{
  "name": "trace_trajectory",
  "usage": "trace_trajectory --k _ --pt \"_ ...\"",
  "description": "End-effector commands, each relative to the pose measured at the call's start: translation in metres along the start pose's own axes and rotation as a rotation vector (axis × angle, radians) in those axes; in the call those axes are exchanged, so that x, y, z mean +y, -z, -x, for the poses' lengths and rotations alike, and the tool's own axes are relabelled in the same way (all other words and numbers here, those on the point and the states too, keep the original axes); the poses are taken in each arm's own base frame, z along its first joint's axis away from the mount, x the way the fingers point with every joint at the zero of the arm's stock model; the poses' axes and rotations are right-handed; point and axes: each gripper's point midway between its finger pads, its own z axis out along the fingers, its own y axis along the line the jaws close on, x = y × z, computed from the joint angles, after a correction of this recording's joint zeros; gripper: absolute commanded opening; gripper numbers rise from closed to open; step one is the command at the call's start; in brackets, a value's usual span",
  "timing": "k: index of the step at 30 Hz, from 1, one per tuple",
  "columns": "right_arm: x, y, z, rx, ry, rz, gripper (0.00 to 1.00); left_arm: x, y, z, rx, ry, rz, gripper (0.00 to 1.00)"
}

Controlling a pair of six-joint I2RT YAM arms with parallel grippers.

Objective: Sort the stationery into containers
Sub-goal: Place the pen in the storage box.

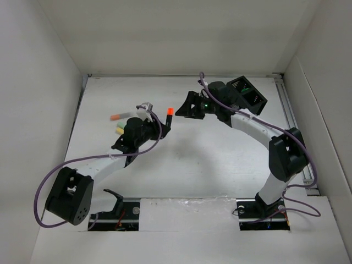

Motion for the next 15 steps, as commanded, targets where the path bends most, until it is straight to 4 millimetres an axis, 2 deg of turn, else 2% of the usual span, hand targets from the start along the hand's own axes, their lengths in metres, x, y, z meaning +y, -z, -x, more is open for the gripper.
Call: trace_trajectory --k 1,3,7,9,11,13,15 --pt "0.029 -0.01 0.005 -0.003 0.061 0.097 0.72 -0.025 0.002 0.008 -0.031 -0.073 -0.148 0.0" --pt "0.023 -0.017 0.003 0.008 0.053 0.088 0.72 -0.025 0.001 0.004 -0.017 -0.081 -0.155 0.0" --pt "0.029 -0.02 -0.002 0.03 0.057 0.11 0.72 -0.03 -0.002 -0.007 0.026 -0.091 -0.204 0.0" --pt "0.028 -0.025 0.0 0.03 0.057 0.11 0.7 -0.034 -0.004 -0.006 0.024 -0.095 -0.215 0.0" --pt "0.025 -0.027 -0.001 0.036 0.053 0.105 0.6 -0.035 -0.006 -0.012 0.039 -0.095 -0.219 0.0" --pt "0.024 -0.03 -0.001 0.037 0.052 0.104 0.54 -0.038 -0.006 -0.014 0.044 -0.108 -0.228 0.0" --pt "0.018 -0.033 -0.001 0.036 0.047 0.088 0.47 -0.039 -0.007 -0.009 0.031 -0.11 -0.223 0.0"
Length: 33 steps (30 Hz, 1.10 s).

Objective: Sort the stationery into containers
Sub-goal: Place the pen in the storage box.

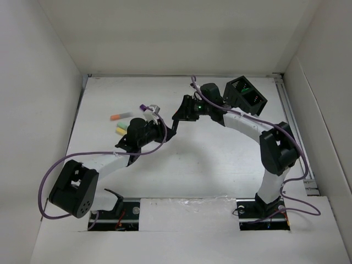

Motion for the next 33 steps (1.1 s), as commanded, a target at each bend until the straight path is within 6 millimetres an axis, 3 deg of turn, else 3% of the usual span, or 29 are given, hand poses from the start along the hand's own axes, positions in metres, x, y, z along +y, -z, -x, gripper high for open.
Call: trace_trajectory --k 1,6,8,9,11,13,14,16,17,20,21,23,25,27,28,31,33 --pt "0.016 -0.007 0.02 -0.05 0.052 0.042 0.45 -0.017 -0.001 0.016 -0.051 -0.056 -0.069 0.0" --pt "0.007 -0.016 0.017 -0.035 0.031 0.03 0.2 -0.017 -0.001 0.016 -0.051 -0.056 -0.069 0.02" --pt "0.007 -0.016 0.017 -0.035 0.031 0.03 0.12 -0.015 -0.002 0.017 -0.056 -0.055 -0.059 0.1" --pt "0.006 -0.016 0.018 -0.043 0.03 0.02 0.07 -0.017 0.0 0.02 -0.064 -0.058 -0.063 0.27" --pt "0.004 -0.011 0.028 -0.078 0.021 0.001 0.05 -0.016 0.002 0.019 -0.07 -0.058 -0.056 0.49" --pt "0.01 0.0 0.04 -0.121 0.033 -0.003 0.03 -0.019 0.006 0.025 -0.098 -0.067 -0.059 0.63" --pt "-0.002 0.01 0.057 -0.171 0.022 -0.035 0.03 -0.019 0.007 0.029 -0.113 -0.07 -0.053 0.7" --pt "-0.007 0.029 0.08 -0.232 -0.007 -0.065 0.01 -0.017 0.01 0.032 -0.135 -0.061 -0.032 0.7" --pt "-0.015 0.041 0.1 -0.309 -0.022 -0.114 0.01 -0.012 0.012 0.039 -0.165 -0.061 0.004 0.7" --pt "-0.051 0.092 0.153 -0.525 -0.099 -0.25 0.01 0.009 0.015 0.034 -0.168 -0.014 0.119 0.7" --pt "-0.08 0.122 0.178 -0.644 -0.145 -0.351 0.01 0.014 0.015 0.033 -0.165 0.004 0.146 0.7" --pt "-0.108 0.156 0.2 -0.77 -0.212 -0.443 0.01 0.021 0.016 0.034 -0.161 0.024 0.196 0.69" --pt "-0.145 0.204 0.224 -0.931 -0.28 -0.568 0.01 0.028 0.017 0.036 -0.165 0.043 0.241 0.67" --pt "-0.172 0.224 0.234 -0.997 -0.316 -0.643 0.01 0.028 0.017 0.037 -0.169 0.068 0.25 0.67" --pt "-0.187 0.244 0.239 -1.041 -0.337 -0.701 0.01 0.027 0.019 0.037 -0.167 0.068 0.251 0.67" --pt "-0.204 0.275 0.254 -1.138 -0.35 -0.802 0.01 0.031 0.02 0.033 -0.152 0.072 0.27 0.67" --pt "-0.212 0.286 0.263 -1.157 -0.338 -0.858 0.01 0.031 0.02 0.036 -0.159 0.083 0.279 0.67"
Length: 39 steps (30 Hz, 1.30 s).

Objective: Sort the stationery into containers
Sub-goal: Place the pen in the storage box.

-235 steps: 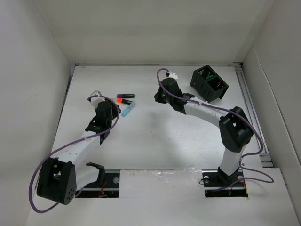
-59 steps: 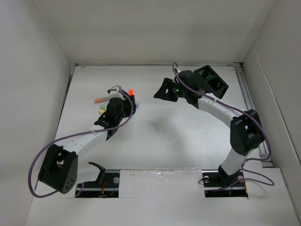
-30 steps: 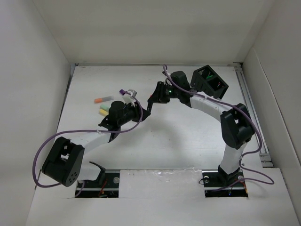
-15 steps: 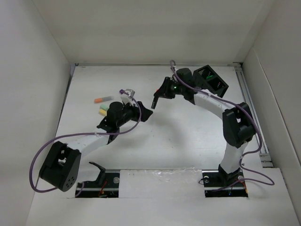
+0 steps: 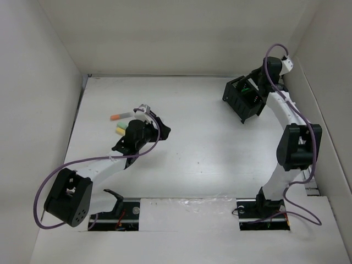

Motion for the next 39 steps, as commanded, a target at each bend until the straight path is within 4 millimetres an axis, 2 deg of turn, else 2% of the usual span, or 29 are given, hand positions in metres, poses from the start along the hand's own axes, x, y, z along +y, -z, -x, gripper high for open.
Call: trace_trajectory --k 1,5,6,7,11,16,17,20,21,22,24,25,26,27,29,30,31,33,34,35,36,37,38,39 --pt "0.008 -0.009 0.037 -0.148 0.012 -0.06 0.01 -0.013 0.004 0.027 -0.065 0.019 -0.005 0.67" --pt "0.007 -0.026 0.041 -0.16 0.077 -0.11 0.03 0.0 0.002 0.022 -0.056 0.02 0.057 0.67" --pt "0.01 -0.028 0.044 -0.155 0.08 -0.115 0.03 -0.002 0.002 0.026 -0.059 0.03 0.055 0.67" --pt "0.004 -0.035 0.036 -0.137 0.098 -0.133 0.03 -0.002 0.0 0.026 -0.051 0.03 0.06 0.67" --pt "-0.01 -0.041 0.022 -0.115 0.11 -0.156 0.03 0.007 -0.003 0.024 -0.047 0.03 0.107 0.66" --pt "-0.015 -0.041 0.002 -0.084 0.138 -0.162 0.04 0.01 -0.008 0.024 -0.041 0.038 0.133 0.66" --pt "-0.018 -0.044 -0.002 -0.076 0.142 -0.169 0.06 0.012 -0.008 0.025 -0.047 0.038 0.142 0.66" --pt "-0.016 -0.043 -0.008 -0.065 0.148 -0.168 0.26 0.02 -0.01 0.022 -0.04 0.045 0.187 0.66" --pt "-0.01 -0.039 -0.008 -0.066 0.148 -0.155 0.4 0.021 -0.01 0.025 -0.043 0.044 0.196 0.66" --pt "-0.01 -0.039 -0.008 -0.066 0.148 -0.155 0.47 0.024 -0.011 0.023 -0.041 0.043 0.21 0.68" --pt "0.006 -0.029 0.002 -0.084 0.147 -0.122 0.55 0.027 -0.011 0.028 -0.058 0.042 0.235 0.69" --pt "0.005 -0.029 0.0 -0.078 0.151 -0.128 0.59 0.034 -0.012 0.022 -0.04 0.039 0.262 0.69" --pt "0.015 -0.02 0.01 -0.088 0.142 -0.106 0.59 0.037 -0.013 0.025 -0.049 0.046 0.286 0.69" --pt "0.016 -0.019 0.009 -0.081 0.133 -0.098 0.59 0.036 -0.013 0.03 -0.058 0.046 0.291 0.69" --pt "0.022 -0.006 0.017 -0.087 0.112 -0.077 0.6 0.042 -0.014 0.027 -0.056 0.051 0.321 0.69" --pt "0.026 -0.001 0.02 -0.092 0.095 -0.059 0.6 0.041 -0.014 0.032 -0.071 0.061 0.324 0.7" --pt "0.027 0.012 0.022 -0.087 0.081 -0.044 0.6 0.043 -0.013 0.031 -0.072 0.071 0.338 0.7" --pt "0.038 0.027 0.017 -0.043 0.028 0.03 0.57 0.053 -0.014 0.028 -0.067 0.076 0.39 0.7" --pt "0.034 0.032 -0.001 -0.013 0.032 0.061 0.51 0.052 -0.014 0.033 -0.08 0.076 0.401 0.7" --pt "0.048 0.053 0.003 -0.017 0.014 0.124 0.43 0.052 -0.017 0.037 -0.093 0.087 0.409 0.7" --pt "0.051 0.061 -0.002 -0.008 0.013 0.155 0.24 0.06 -0.017 0.034 -0.095 0.093 0.448 0.71" --pt "0.059 0.072 -0.017 0.03 0.019 0.203 0.11 0.058 -0.019 0.043 -0.111 0.094 0.456 0.71" --pt "0.058 0.082 -0.026 0.045 0.022 0.227 0.02 0.059 -0.022 0.048 -0.127 0.104 0.47 0.71" --pt "0.059 0.087 -0.033 0.064 0.025 0.245 0.0 0.065 -0.025 0.043 -0.108 0.103 0.504 0.71"
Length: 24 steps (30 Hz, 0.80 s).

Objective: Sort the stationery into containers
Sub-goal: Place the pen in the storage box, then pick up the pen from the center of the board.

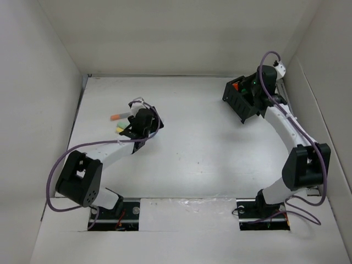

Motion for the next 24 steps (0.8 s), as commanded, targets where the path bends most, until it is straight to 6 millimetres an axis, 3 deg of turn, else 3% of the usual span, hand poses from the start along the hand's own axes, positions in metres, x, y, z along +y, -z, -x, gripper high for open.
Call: trace_trajectory --k 1,2,6,9,10,11,14,20,24 --pt "0.045 0.029 -0.025 0.073 -0.021 0.21 0.0 -0.002 -0.009 0.023 -0.061 0.035 0.081 0.71" --pt "0.044 0.031 -0.039 0.107 -0.013 0.223 0.0 -0.011 -0.012 0.035 -0.084 0.045 0.074 0.71" --pt "0.047 0.044 -0.053 0.175 -0.008 0.282 0.01 -0.011 -0.037 0.031 -0.065 0.047 0.143 0.71" --pt "0.05 0.048 -0.062 0.219 -0.005 0.318 0.19 -0.011 -0.052 0.04 -0.091 0.06 0.21 0.69" --pt "0.047 0.049 -0.067 0.233 -0.003 0.317 0.36 -0.01 -0.056 0.04 -0.094 0.065 0.23 0.69" --pt "0.047 0.049 -0.067 0.233 -0.003 0.317 0.43 -0.002 -0.065 0.03 -0.073 0.042 0.271 0.68" --pt "0.053 0.053 -0.071 0.259 0.006 0.356 0.55 -0.01 -0.076 0.032 -0.072 0.076 0.276 0.66" --pt "0.053 0.054 -0.078 0.311 -0.007 0.402 0.55 -0.006 -0.104 0.034 -0.06 0.091 0.331 0.64" --pt "0.057 0.057 -0.08 0.329 -0.015 0.428 0.55 0.007 -0.117 0.021 -0.029 0.074 0.385 0.61"
